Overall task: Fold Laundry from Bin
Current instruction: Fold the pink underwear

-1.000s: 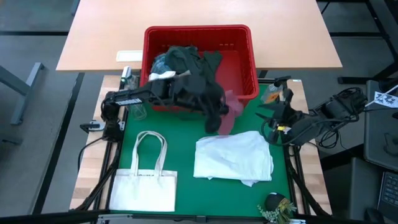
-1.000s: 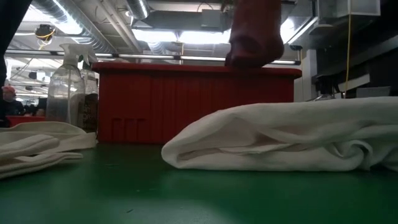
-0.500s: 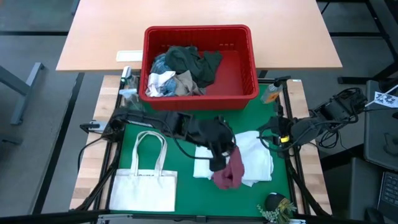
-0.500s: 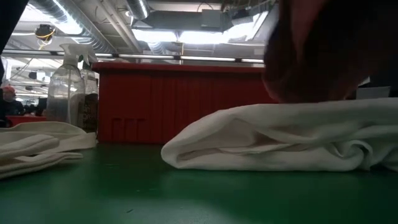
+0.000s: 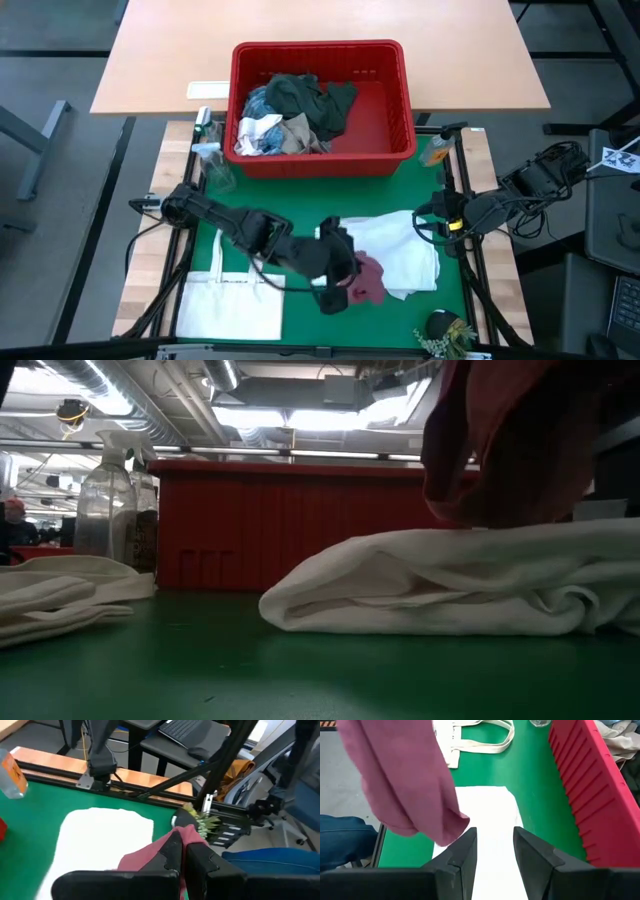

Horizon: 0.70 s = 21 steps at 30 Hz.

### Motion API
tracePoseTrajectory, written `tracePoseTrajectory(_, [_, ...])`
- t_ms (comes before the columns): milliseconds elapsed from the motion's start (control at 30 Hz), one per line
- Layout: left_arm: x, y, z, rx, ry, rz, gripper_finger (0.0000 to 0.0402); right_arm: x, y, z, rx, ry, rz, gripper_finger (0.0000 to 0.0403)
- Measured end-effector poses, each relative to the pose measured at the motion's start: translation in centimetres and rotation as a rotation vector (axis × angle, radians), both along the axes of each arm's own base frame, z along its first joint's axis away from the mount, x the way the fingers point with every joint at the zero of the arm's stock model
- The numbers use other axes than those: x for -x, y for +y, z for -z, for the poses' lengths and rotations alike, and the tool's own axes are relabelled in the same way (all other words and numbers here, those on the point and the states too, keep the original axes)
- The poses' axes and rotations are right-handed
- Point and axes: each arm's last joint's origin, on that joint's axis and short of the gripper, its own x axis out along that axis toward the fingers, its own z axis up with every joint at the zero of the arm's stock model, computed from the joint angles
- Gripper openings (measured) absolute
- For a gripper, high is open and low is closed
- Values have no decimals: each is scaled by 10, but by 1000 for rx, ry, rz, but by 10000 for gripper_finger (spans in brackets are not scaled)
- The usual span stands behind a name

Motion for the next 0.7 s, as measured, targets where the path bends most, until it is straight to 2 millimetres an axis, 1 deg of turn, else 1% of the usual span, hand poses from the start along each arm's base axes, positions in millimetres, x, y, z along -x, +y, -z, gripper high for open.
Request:
tracePoseTrajectory(133, [7, -15, -1, 33, -8, 7, 0, 0, 0, 0, -1, -1, 0, 129])
tracePoseTrajectory(333, [15, -28, -2, 111, -7, -8, 0, 0, 0, 0, -1, -1, 0, 129])
tracePoseTrajectory(467, [23, -29, -10, 127, -32, -40, 0, 0, 0, 0, 0, -1, -1, 129])
tracePoseTrajectory(567, [24, -28, -12, 115, -50, -70, 0, 0, 0, 0, 0, -1, -1, 129])
tracePoseTrajectory(633, [23, -27, -11, 106, -50, -83, 0, 0, 0, 0, 0, -1, -1, 129])
tracePoseTrajectory(700, [17, -23, -3, 93, -32, -98, 0, 0, 0, 0, 0, -1, -1, 129])
